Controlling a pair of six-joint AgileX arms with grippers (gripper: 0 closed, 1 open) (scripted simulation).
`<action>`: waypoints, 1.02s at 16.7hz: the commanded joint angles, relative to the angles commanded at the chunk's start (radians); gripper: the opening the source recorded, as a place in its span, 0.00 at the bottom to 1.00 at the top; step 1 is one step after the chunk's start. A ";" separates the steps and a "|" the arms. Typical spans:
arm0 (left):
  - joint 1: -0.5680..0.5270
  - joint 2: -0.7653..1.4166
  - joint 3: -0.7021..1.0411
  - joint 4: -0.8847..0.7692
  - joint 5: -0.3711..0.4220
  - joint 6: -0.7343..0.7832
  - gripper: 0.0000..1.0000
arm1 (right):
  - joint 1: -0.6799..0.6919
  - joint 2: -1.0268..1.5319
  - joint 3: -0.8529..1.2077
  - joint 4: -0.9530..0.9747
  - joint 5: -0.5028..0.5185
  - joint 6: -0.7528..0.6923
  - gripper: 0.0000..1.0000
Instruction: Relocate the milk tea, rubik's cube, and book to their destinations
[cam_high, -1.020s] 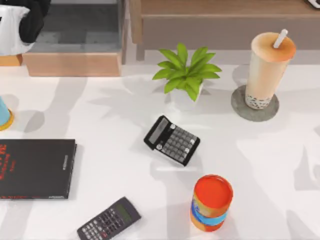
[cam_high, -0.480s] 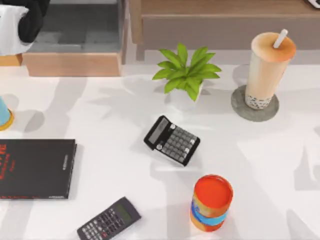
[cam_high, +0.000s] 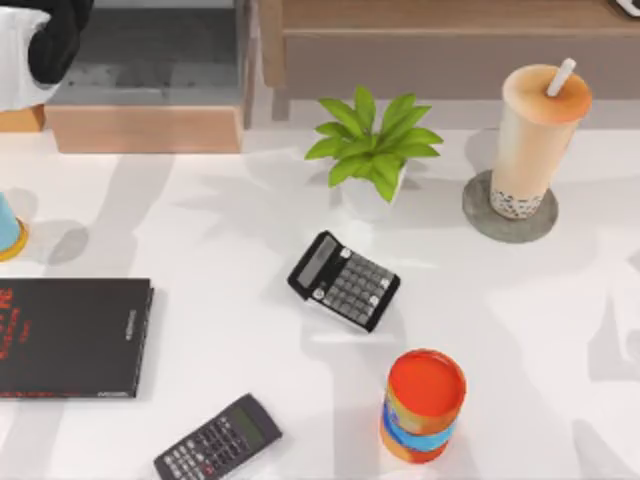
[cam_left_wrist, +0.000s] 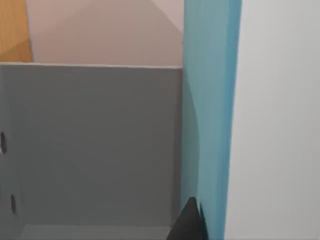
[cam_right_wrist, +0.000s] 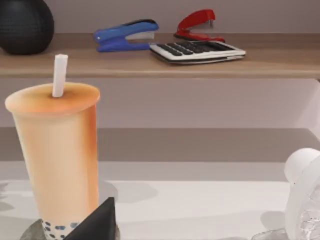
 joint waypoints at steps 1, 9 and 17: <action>0.000 0.000 0.000 0.000 0.000 0.000 0.00 | 0.000 0.000 0.000 0.000 0.000 0.000 1.00; -0.055 -0.241 -0.182 0.016 -0.078 0.310 0.00 | 0.000 0.000 0.000 0.000 0.000 0.000 1.00; -0.075 -0.644 -0.770 -0.011 -0.019 0.946 0.00 | 0.000 0.000 0.000 0.000 0.000 0.000 1.00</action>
